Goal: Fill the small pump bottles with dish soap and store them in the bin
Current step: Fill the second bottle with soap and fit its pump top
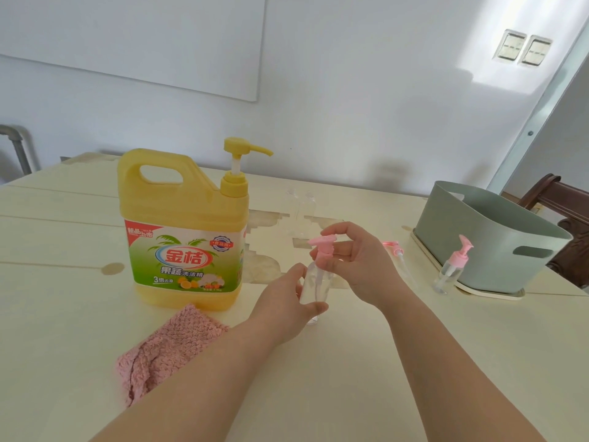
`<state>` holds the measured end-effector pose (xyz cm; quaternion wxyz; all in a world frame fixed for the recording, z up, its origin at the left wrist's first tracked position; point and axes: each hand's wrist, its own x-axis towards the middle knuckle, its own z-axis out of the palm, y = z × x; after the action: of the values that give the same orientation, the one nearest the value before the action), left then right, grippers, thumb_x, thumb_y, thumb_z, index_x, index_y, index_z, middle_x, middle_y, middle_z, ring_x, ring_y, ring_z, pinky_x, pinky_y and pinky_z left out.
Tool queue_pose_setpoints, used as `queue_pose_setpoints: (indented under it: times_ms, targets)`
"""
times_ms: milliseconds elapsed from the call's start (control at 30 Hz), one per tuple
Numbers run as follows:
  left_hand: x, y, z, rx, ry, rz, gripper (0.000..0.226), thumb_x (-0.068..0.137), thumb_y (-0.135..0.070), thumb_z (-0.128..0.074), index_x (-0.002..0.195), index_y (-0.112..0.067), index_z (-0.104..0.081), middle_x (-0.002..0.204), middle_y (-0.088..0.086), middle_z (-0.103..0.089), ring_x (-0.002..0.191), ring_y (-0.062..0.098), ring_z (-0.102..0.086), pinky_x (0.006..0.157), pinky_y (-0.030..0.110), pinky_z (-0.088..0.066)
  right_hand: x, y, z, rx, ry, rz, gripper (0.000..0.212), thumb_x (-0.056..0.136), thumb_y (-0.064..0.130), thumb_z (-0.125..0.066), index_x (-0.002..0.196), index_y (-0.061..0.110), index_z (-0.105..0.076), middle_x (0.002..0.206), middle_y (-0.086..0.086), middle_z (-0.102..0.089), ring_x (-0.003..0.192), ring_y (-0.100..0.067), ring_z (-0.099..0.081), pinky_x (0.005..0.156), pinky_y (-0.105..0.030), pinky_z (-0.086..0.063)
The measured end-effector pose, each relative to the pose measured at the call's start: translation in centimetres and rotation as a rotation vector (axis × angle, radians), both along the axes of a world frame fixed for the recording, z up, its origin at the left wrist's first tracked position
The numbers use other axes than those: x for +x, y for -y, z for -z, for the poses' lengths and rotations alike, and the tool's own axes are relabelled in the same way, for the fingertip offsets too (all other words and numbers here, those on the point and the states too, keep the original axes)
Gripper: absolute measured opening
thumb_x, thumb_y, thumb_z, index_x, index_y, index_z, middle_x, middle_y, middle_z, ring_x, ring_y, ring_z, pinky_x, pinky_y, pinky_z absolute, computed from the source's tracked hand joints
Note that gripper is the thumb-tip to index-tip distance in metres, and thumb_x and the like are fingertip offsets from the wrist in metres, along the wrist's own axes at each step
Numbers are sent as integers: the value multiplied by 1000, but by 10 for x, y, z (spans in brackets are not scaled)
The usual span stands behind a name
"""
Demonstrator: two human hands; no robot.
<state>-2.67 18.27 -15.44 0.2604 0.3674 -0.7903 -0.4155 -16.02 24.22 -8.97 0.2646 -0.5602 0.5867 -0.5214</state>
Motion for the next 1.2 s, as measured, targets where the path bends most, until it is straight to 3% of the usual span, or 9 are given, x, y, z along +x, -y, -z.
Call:
queue_pose_setpoints:
  times_ms: [133, 300, 600, 700, 833, 1000, 1067, 1133, 1200]
  targets:
    - [0, 1, 1, 14, -11, -6, 37, 76, -36, -73, 103, -28, -49, 93, -7, -62, 85, 9, -60, 73, 28, -51, 6, 3, 2, -20, 1, 76, 40, 76, -2, -75, 103, 25, -61, 85, 2, -76, 88, -18, -72, 92, -46, -53]
    - [4, 5, 0, 77, -6, 35, 41, 73, -35, -77, 106, -31, -53, 95, -9, -61, 87, 10, -60, 74, 28, -52, 3, -5, 6, 7, 56, 37, 48, 81, 2, -74, 119, 26, -60, 96, 0, -76, 97, -14, -71, 90, -35, -53]
    - [-4, -1, -4, 104, -40, -21, 34, 72, -28, -78, 99, -29, -57, 88, -10, -64, 82, 5, -62, 62, 20, -44, -1, -10, 10, -34, 12, 139, 33, 81, 7, -74, 101, 31, -63, 88, 6, -76, 86, -11, -72, 84, -33, -52]
    - [-17, -8, -9, 152, -93, 22, 33, 72, -24, -78, 100, -29, -61, 90, -9, -67, 84, 6, -64, 67, 21, -47, -10, -22, 9, -26, -59, 114, 35, 82, 11, -72, 99, 41, -70, 93, 14, -72, 96, -6, -67, 91, -30, -51]
    - [-54, -27, -14, 185, -145, 109, 35, 75, -21, -76, 106, -30, -63, 96, -8, -69, 89, 8, -65, 80, 27, -52, -37, -43, 8, -16, -82, 265, 20, 83, 18, -73, 96, 32, -68, 96, 12, -72, 97, -5, -65, 91, -27, -49]
    - [-105, -49, -7, 158, -92, 223, 55, 78, -23, -73, 128, -35, -51, 112, -17, -61, 108, 3, -56, 98, 31, -44, -77, -76, 3, -39, -61, 447, 16, 88, 21, -67, 86, 37, -69, 82, 15, -72, 77, 2, -63, 69, -11, -44]
    - [-118, -56, -3, 160, -60, 230, 61, 82, -23, -70, 135, -33, -43, 118, -15, -52, 112, 4, -52, 98, 24, -41, -94, -86, 6, -51, -68, 575, 13, 89, 26, -65, 81, 36, -68, 77, 3, -71, 67, -6, -58, 62, -18, -39]
    - [-124, -59, 1, 153, -19, 217, 59, 83, -22, -69, 135, -32, -43, 118, -13, -51, 110, 4, -51, 95, 22, -41, -112, -94, 10, -70, -59, 698, 10, 89, 30, -64, 81, 30, -70, 86, -12, -69, 75, -26, -57, 61, -24, -35]
    - [-126, -59, 5, 128, 22, 206, 53, 84, -21, -68, 132, -31, -46, 116, -13, -52, 108, 4, -52, 93, 21, -41, -127, -99, 13, -92, -36, 782, 14, 91, 33, -62, 86, 25, -72, 88, -3, -72, 84, -26, -60, 61, -21, -38]
